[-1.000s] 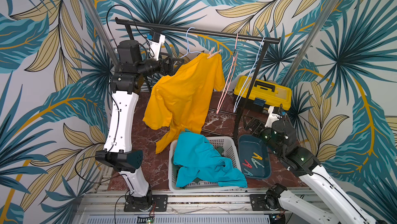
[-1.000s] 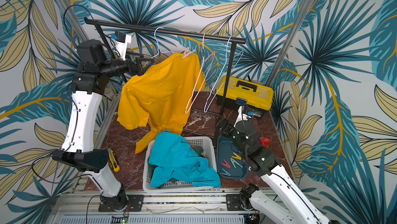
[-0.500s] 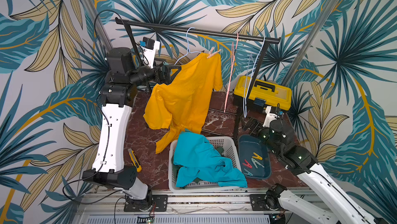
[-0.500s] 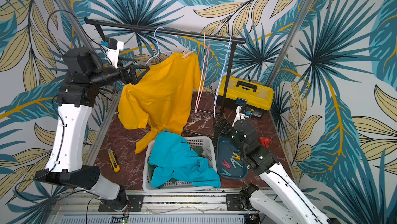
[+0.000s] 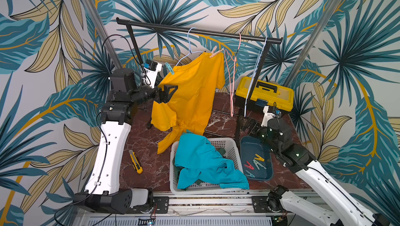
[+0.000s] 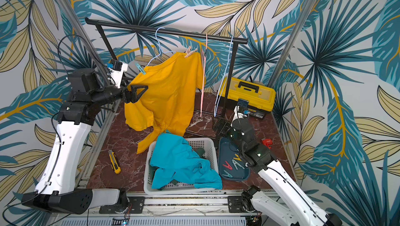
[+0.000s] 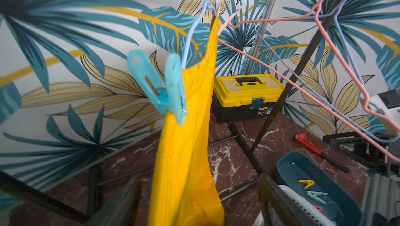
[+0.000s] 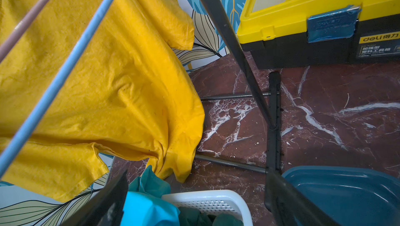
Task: Remove the clothespins securing t-shirts to the hanger
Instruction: Pick up the hanger from the clothes rail.
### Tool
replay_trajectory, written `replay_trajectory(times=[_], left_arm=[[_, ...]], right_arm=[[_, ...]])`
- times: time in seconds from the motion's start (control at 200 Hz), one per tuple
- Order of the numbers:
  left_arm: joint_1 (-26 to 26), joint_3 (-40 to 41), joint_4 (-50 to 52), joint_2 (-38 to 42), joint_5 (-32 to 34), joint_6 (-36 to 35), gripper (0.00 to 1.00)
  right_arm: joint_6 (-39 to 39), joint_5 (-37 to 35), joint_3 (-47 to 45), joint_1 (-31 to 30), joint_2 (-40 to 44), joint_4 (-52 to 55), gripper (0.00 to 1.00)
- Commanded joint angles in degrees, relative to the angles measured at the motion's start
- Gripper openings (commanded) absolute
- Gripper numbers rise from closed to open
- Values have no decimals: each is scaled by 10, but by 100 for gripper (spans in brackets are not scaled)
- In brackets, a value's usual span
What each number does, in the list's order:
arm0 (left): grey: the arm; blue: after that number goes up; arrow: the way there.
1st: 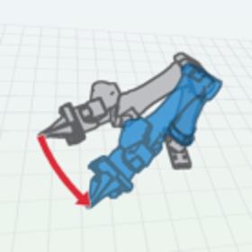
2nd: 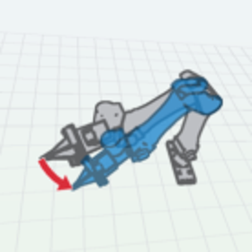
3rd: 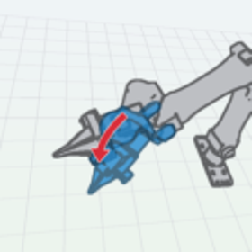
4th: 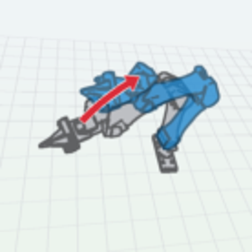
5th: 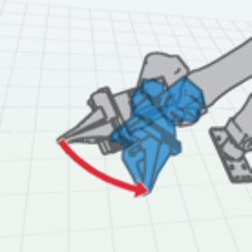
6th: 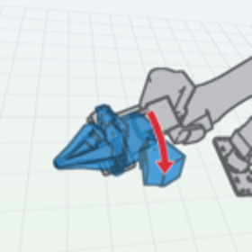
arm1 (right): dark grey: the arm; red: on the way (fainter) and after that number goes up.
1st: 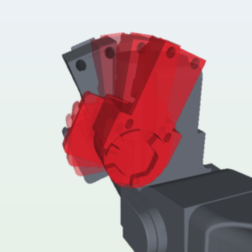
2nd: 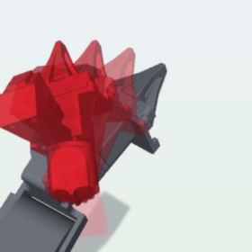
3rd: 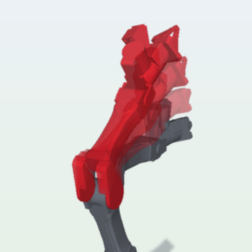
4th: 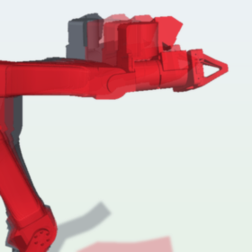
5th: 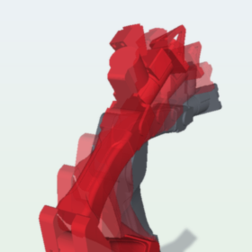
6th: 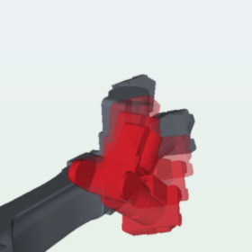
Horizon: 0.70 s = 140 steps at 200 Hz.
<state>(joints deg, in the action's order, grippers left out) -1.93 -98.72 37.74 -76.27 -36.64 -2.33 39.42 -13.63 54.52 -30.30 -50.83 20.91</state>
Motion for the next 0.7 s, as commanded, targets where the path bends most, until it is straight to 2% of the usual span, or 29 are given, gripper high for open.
replay_trajectory(times=[0.0, 0.095, 0.31, 0.546, 0.696], left_arm=[[10, 2, -12, -9, -14, 2, 67], [16, 2, -12, -14, -31, 14, 62], [22, 3, -12, -17, -44, 24, 38], [22, 2, -12, -6, -52, 15, 22], [22, -7, -12, -10, -48, 17, 0]], right_arm=[[-14, 2, 6, 2, 2, -6, 100], [-12, -1, 2, 3, 6, -5, 100], [-9, 0, -6, 3, 19, -5, 99], [-5, -2, -17, 4, 27, -6, 100], [3, -3, -28, 4, 33, -17, 99]])
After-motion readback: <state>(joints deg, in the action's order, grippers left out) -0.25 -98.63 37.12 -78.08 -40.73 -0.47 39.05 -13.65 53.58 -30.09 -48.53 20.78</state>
